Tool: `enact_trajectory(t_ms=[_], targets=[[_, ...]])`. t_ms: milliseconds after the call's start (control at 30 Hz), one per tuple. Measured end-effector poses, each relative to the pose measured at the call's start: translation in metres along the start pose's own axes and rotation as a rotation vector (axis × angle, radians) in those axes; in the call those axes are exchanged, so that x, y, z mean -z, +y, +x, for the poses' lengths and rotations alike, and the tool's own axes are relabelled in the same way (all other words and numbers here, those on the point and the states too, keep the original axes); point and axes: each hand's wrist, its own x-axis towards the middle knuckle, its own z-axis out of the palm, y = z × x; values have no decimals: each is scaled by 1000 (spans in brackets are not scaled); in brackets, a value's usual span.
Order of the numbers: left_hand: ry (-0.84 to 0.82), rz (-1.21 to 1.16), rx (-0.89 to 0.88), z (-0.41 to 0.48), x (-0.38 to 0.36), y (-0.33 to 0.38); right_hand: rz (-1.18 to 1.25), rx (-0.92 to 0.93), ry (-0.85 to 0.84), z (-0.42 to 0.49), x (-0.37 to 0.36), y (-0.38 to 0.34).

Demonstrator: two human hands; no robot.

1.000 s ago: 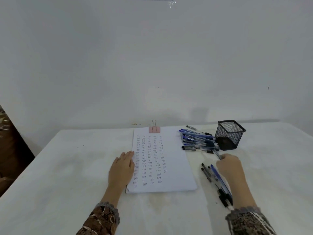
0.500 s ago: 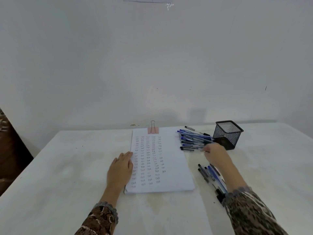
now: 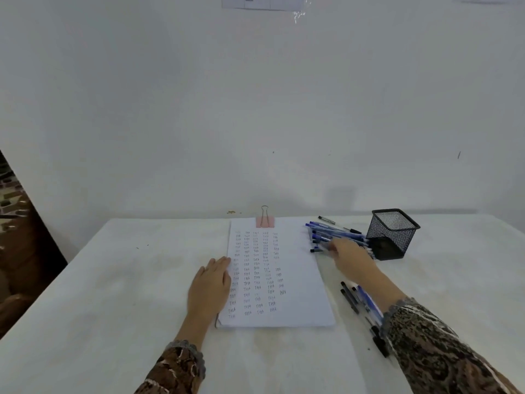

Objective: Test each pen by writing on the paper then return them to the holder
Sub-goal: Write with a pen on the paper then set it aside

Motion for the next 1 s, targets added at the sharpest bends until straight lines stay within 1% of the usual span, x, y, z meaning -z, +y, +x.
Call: enact_trajectory(t_ms=[100,133,167,200,267,433,567,700,767,900,1000], targets=[[7,14,-9,1,-1,0,1082,-45,88,-13,15,-24],[10,13,-7,1,-1,1,1448,-64,64,-20,21,-35],[9,8,-3,0,-1,1,1750,-98,2,-27,24,-46],[9,4,-3,0,0,1,1939,-123,-54,-35,24,-55],[3,-1,-5,0,0,0,2142,-162,-26,-44,8,-66],[-4,-22,1,1,-1,0,2436,-261,158,-57,-35,-73],[-1,-19,-9,1,-1,-1,2565,-327,219,-60,-41,-75],[0,-17,-5,0,0,0,2378,-412,141,-51,-44,-78],[-2,-11,-5,0,1,0,2306,-421,118,-50,-47,-78],[-7,-13,1,0,1,1,2079,-412,35,-51,-45,-79],[-12,-11,3,0,1,1,2021,-454,-11,-50,-43,-76]])
